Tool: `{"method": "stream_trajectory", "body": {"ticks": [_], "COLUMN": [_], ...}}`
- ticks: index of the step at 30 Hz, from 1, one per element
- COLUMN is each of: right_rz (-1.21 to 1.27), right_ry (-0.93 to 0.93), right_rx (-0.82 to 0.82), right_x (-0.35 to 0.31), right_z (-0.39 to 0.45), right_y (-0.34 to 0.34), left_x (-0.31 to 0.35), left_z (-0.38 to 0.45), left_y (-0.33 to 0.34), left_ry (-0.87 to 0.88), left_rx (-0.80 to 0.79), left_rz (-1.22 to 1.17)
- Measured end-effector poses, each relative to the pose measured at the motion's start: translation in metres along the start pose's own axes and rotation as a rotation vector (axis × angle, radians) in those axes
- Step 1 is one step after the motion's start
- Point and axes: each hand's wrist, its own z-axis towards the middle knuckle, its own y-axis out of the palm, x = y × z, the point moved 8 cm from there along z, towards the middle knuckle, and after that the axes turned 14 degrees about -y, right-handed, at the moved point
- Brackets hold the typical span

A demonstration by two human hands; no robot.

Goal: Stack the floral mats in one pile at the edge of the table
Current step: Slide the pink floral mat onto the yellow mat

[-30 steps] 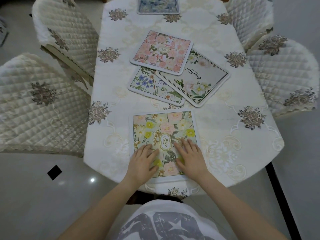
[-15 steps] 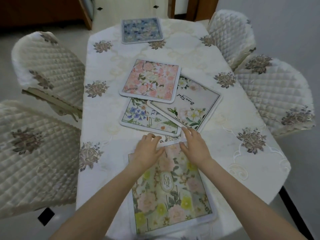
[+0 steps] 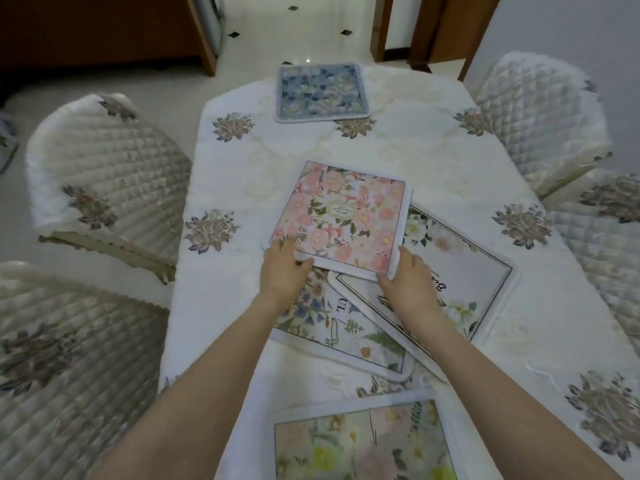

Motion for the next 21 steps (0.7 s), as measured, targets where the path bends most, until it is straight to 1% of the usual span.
{"method": "stream_trajectory", "body": {"ticks": [2,4,7,10,13,15,17,21], "right_rz": [-0.079,-0.128,-0.067,-0.001,0.079,0.101,0.086,0.058], "right_ry": [0.025,0.03,0.029,0.044,0.105,0.12,0.127,0.138], "right_rx": [-0.018,-0.02,0.012,0.023,0.08,0.11,0.091,0.0], "right_x": [0.005,0.007,0.006,0.006,0.009,0.009,0.01,0.014], "right_z": [0.009,0.016,0.027,0.034,0.031,0.027,0.019,-0.011], "right_y": [0.01,0.018,0.025,0.028,0.022,0.015,0.01,0.008], "left_x": [-0.008,-0.015,-0.024,-0.022,-0.025,-0.028,-0.032,-0.044], "left_z": [0.022,0.04,0.059,0.064,0.061,0.055,0.042,-0.001], "left_y": [-0.005,-0.008,-0.007,-0.005,-0.007,-0.007,-0.005,0.0], "left_ry": [-0.069,-0.147,-0.247,-0.235,-0.246,-0.256,-0.248,-0.258], "left_rx": [0.073,0.122,0.122,0.12,0.121,0.108,0.092,0.079], "left_rz": [-0.017,0.033,0.121,0.093,-0.004,-0.019,-0.024,-0.046]}}
